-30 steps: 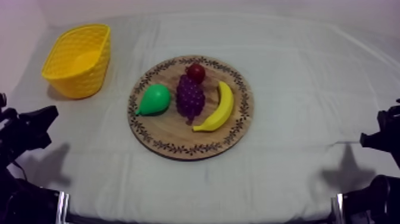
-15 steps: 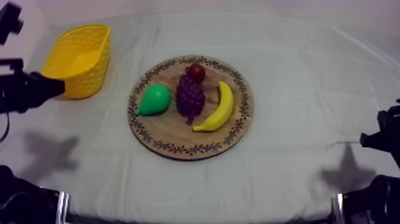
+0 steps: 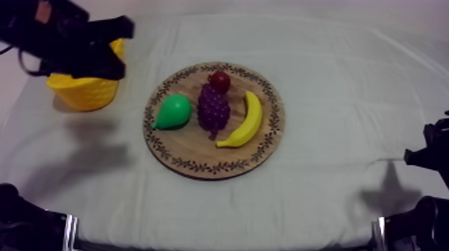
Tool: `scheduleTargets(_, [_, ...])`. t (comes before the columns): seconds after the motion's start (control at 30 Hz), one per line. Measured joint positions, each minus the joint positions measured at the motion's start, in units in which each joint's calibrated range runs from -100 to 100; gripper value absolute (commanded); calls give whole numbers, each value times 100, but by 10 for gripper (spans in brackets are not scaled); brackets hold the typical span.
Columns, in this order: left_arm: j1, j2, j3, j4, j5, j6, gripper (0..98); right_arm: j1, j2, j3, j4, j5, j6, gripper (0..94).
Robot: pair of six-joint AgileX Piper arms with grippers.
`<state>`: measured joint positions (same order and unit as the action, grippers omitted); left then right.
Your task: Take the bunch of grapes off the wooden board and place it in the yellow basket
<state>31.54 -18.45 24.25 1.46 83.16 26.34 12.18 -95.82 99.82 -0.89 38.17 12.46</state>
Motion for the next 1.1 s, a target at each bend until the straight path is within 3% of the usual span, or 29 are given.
scheduleTargets(0.4, [509, 2075, -1938, -38, 200, 212, 0, 0, 0, 0, 0, 0, 0, 3])
scheduleTargets(0.63, [576, 2987, -2924, -146, 550, 281, 24, 0, 0, 0, 0, 0, 0, 3])
scheduleTargets(0.8, [519, 3332, -3262, -146, 602, 286, 179, 0, 0, 0, 0, 0, 0, 3])
scheduleTargets(1.1, [519, 3604, -3538, -199, 609, 264, 647, 0, 0, 0, 0, 0, 0, 3])
